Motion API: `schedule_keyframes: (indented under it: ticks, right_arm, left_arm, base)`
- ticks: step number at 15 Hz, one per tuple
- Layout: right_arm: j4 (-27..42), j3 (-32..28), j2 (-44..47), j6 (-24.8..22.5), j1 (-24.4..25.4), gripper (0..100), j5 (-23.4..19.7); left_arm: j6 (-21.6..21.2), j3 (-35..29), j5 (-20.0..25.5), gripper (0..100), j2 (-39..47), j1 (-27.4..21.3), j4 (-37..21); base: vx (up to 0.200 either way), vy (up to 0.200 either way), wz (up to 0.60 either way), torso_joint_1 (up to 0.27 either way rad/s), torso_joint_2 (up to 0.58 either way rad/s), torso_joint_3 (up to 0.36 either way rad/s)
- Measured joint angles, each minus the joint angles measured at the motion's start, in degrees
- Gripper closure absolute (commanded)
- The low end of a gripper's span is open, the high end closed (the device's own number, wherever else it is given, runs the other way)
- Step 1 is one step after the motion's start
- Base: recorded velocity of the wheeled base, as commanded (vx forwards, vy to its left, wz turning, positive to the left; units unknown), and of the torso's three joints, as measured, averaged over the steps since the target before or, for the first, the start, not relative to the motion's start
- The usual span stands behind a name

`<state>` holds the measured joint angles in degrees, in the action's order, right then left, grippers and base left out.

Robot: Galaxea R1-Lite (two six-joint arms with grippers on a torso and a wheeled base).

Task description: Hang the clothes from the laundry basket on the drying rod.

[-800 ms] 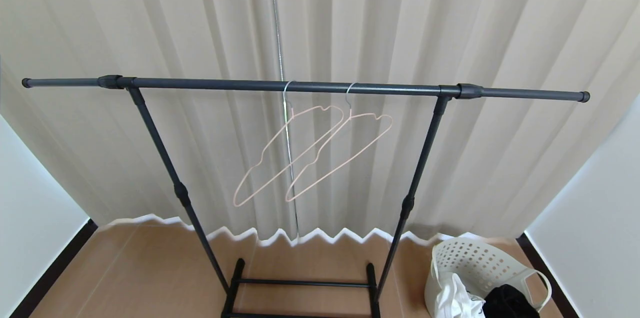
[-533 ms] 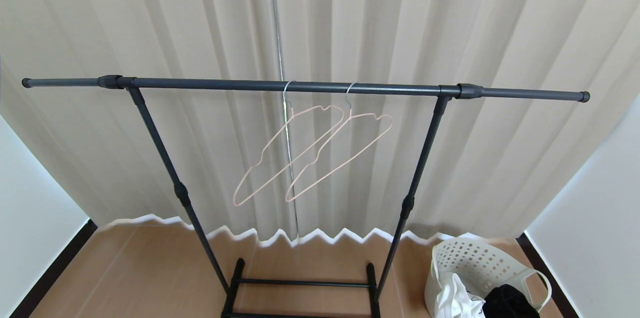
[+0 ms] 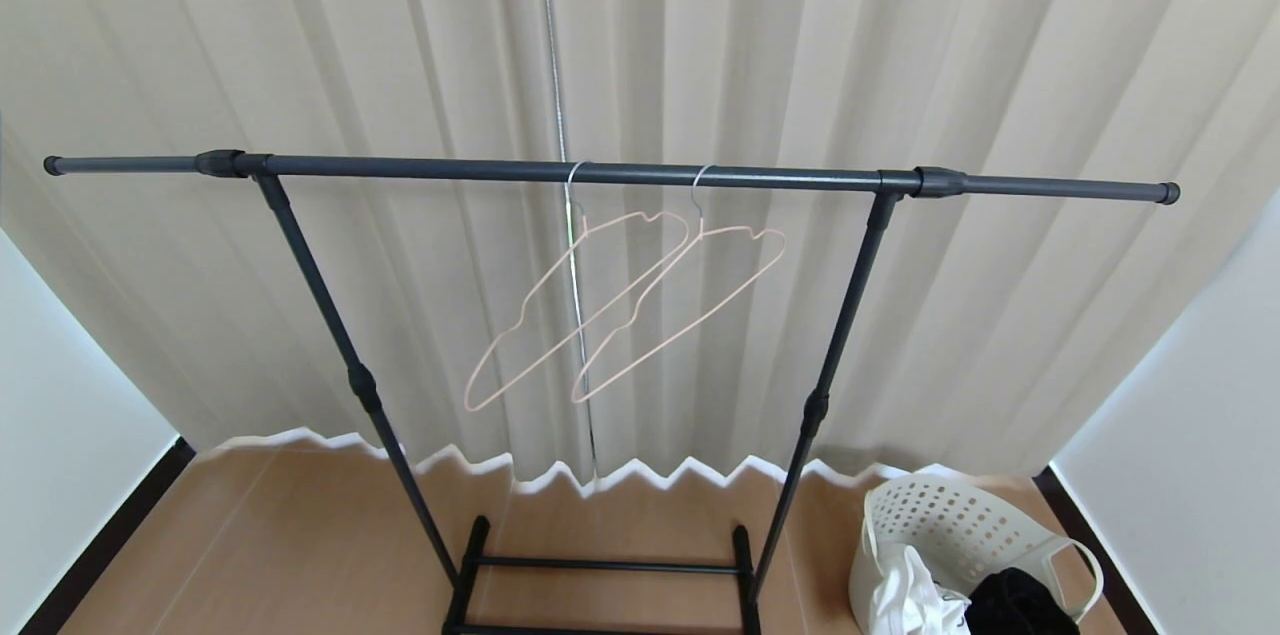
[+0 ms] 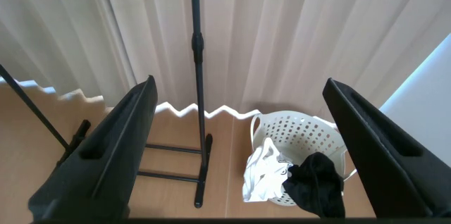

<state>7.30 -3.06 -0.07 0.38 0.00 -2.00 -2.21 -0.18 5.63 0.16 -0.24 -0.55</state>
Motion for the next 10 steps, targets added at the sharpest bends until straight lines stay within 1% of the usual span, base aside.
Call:
schedule_keyframes:
  ticks: [4,8,10]
  right_arm:
    - [0.0,-0.02,0.0,-0.28,0.0,0,-0.21]
    - [0.0,-0.02,0.0,-0.28,0.0,0,-0.27]
    - [0.0,-0.02,0.0,-0.09,0.0,0,-0.27]
  left_arm:
    - [0.54,0.0,-0.24,0,0.0,0.0,0.01]
    - [-0.37,-0.02,0.22,0,0.02,0.0,-0.02]
    - [0.32,-0.04,0.02,0,0.02,-0.02,-0.05]
  base:
    - [0.0,0.0,0.0,0.0,0.0,0.0]
    - [0.0,0.0,0.0,0.0,0.0,0.0]
    - [0.0,0.0,0.0,0.0,0.0,0.0]
